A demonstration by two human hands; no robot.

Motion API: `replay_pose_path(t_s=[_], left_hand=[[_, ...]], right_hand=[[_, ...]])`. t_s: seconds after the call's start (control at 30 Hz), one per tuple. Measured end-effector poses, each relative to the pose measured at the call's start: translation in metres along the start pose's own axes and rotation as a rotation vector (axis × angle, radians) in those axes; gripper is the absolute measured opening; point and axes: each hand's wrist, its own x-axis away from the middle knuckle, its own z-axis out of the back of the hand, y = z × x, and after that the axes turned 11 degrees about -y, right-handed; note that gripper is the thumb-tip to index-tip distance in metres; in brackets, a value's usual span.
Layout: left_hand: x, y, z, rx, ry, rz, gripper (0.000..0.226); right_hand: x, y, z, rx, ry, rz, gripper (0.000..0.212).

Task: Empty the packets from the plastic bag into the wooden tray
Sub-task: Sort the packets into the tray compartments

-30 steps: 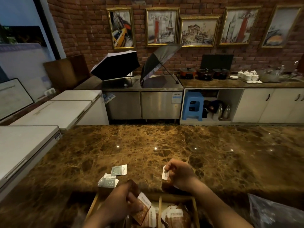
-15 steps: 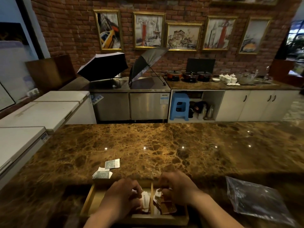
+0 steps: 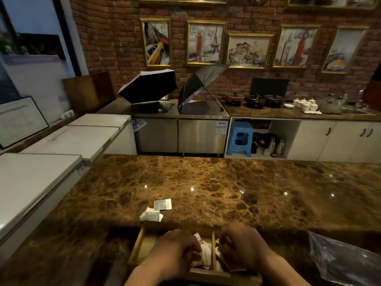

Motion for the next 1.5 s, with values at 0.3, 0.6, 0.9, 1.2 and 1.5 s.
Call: replay_pose_path(t_s=[0.3, 0.6, 0.9, 1.2, 1.5], left_hand=[[0.004, -0.087, 0.048, 0.322, 0.352, 0.309, 0.021], [-0.017, -0.173, 0.056, 0.203, 0.223, 0.209, 0.054], [-0.031, -0.187, 0.049, 0.031, 0.031, 0.175, 0.028], [-0.016, -0.203, 0.055, -0.062, 0.138, 0.318, 0.017], [-0.013, -0.193, 0.064, -0.022, 0.186, 0.37, 0.037]], right_hand=[[-0.042, -0.02, 0.001, -0.079, 0.058, -0.046, 0.016], [-0.113, -0.044, 0.002, -0.097, -0.042, -0.104, 0.026], [-0.193, -0.07, -0.014, 0.075, -0.128, -0.076, 0.05], [-0.237, -0.091, -0.035, 0.095, -0.19, -0.027, 0.039], [-0.242, -0.093, -0.045, -0.026, 0.046, -0.125, 0.026]])
